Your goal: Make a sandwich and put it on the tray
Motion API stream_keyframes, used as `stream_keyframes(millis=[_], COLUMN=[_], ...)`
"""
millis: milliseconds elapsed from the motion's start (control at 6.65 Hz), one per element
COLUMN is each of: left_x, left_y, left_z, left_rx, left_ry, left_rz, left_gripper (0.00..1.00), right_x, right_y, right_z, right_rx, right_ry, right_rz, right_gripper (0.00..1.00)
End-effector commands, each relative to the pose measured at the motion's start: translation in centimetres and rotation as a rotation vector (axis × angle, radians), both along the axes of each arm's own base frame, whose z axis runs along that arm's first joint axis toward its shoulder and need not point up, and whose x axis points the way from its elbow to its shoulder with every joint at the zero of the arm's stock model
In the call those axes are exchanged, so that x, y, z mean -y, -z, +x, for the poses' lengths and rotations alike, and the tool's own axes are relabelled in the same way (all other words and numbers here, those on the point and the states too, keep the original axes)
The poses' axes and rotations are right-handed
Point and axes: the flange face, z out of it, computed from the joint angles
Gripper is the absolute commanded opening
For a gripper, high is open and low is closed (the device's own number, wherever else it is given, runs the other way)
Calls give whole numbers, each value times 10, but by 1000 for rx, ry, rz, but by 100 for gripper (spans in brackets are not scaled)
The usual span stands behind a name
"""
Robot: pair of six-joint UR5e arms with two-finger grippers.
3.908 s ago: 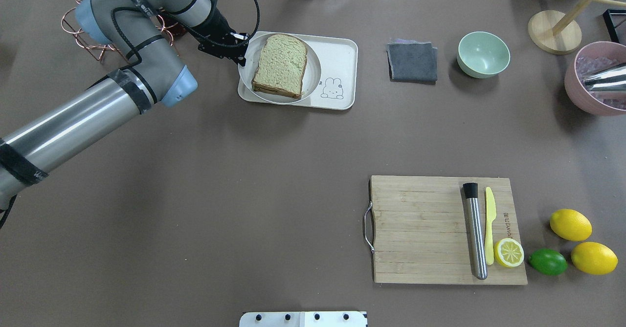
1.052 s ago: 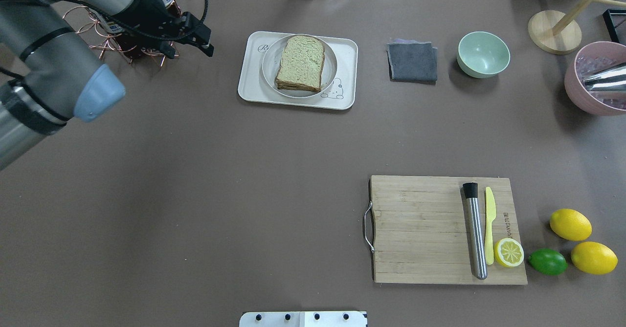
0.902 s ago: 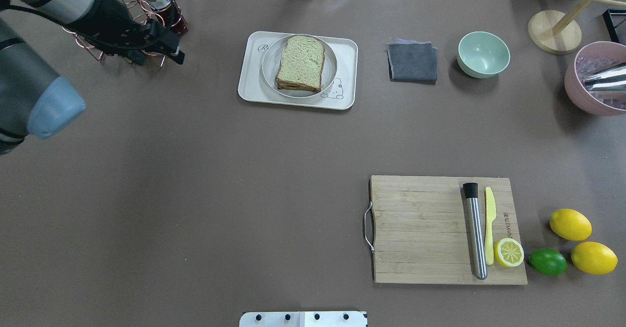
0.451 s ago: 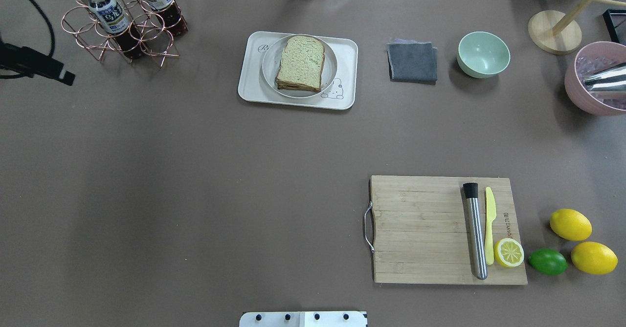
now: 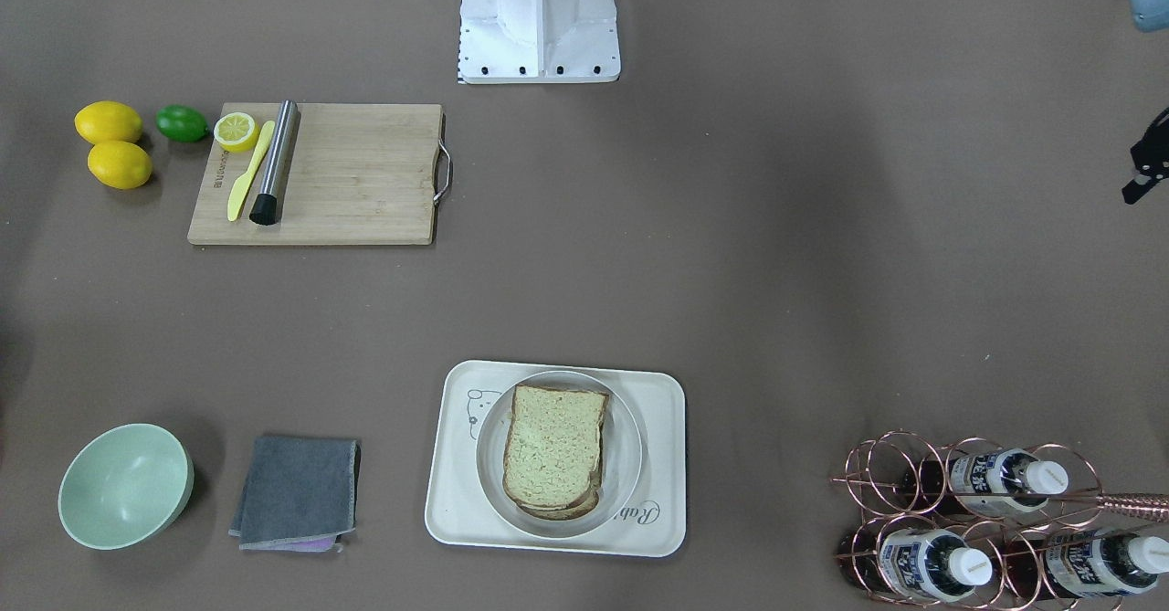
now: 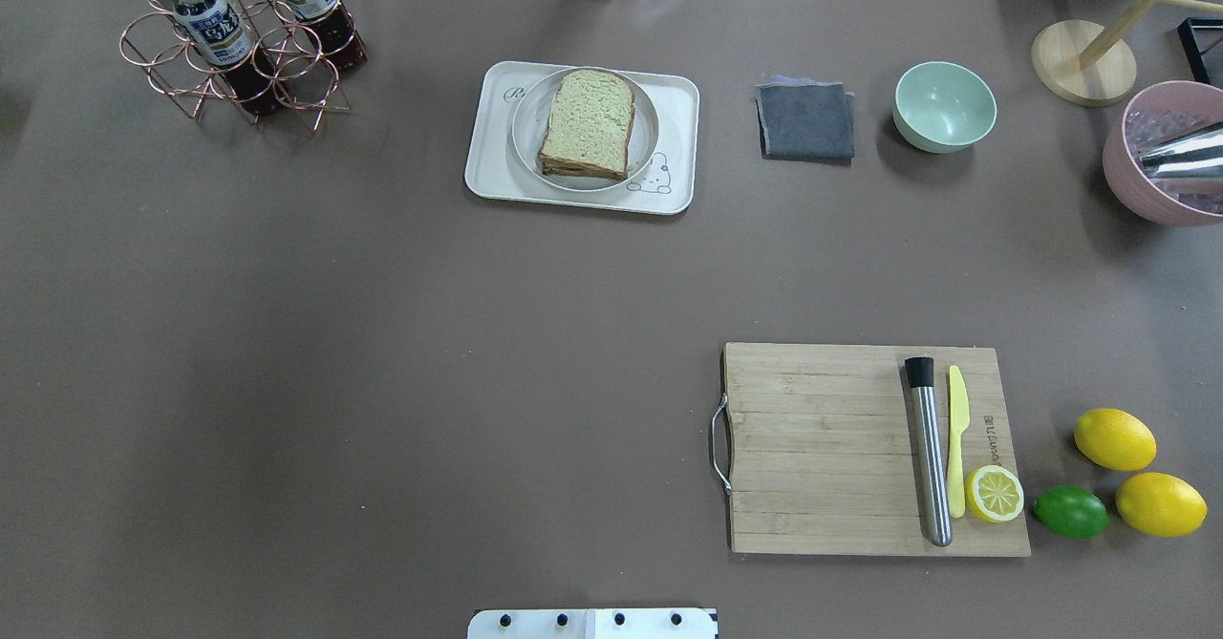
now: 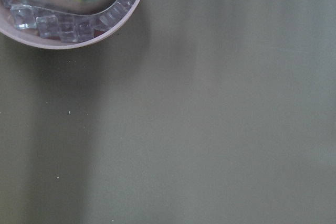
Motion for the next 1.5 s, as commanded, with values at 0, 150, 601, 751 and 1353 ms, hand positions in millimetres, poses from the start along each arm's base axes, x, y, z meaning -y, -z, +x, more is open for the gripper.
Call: stream_keyframes(millis=[0, 150, 601, 751, 1353], left_x=[-44, -49, -71, -68, -66], left_y=[-85, -85, -120, -118, -113], left_z=[-32, -59, -100, -101, -100], left_rx=[149, 133, 33, 33, 29], left_ry=[-58, -44, 52, 56, 50], left_rz=[2, 28, -85, -123, -198], left_gripper=[98, 98, 98, 98, 98], right_x=[-5, -5, -13, -14, -15], right_y=[-5, -4, -13, -14, -17], right_z=[-1, -1, -3, -3, -4], right_rx=[7, 9, 8, 7, 16], right_ry=[-2, -2, 1, 1, 0], right_rz=[-11, -10, -28, -30, -37], right_gripper=[100, 100, 100, 100, 100])
